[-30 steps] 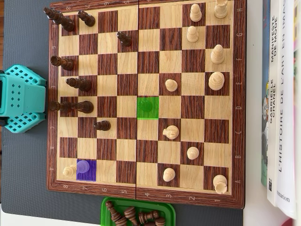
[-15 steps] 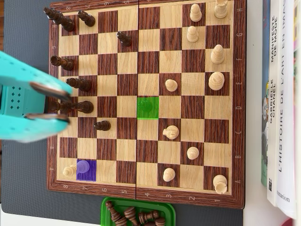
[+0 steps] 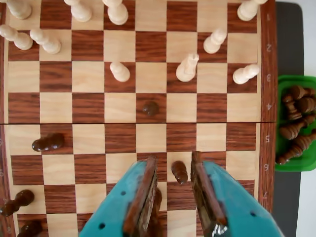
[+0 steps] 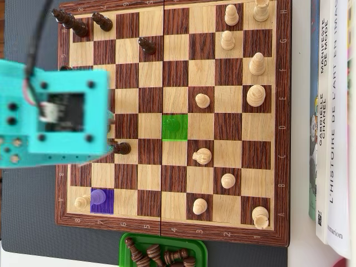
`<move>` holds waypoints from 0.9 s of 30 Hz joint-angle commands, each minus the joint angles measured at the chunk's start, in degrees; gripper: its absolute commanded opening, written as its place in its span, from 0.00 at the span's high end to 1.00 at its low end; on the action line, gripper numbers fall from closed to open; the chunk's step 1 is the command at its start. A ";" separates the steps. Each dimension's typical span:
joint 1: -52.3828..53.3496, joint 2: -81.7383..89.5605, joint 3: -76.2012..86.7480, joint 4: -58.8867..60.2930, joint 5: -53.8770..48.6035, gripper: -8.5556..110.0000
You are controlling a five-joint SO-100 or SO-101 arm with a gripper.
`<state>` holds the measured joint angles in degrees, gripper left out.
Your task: Play chess
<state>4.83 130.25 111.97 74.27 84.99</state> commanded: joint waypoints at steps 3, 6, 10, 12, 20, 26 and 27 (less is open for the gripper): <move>-0.26 -10.46 -9.32 1.14 0.35 0.83; -1.32 -15.64 -11.60 1.14 0.44 0.83; -1.49 -20.21 -11.95 0.97 0.53 0.83; -1.49 -21.71 -11.95 1.14 0.53 0.83; -3.60 -26.89 -13.01 1.23 4.57 0.83; -3.96 -29.97 -16.00 1.32 4.83 0.79; -3.87 -30.15 -16.00 1.32 4.83 0.79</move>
<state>0.97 99.84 98.96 75.15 89.38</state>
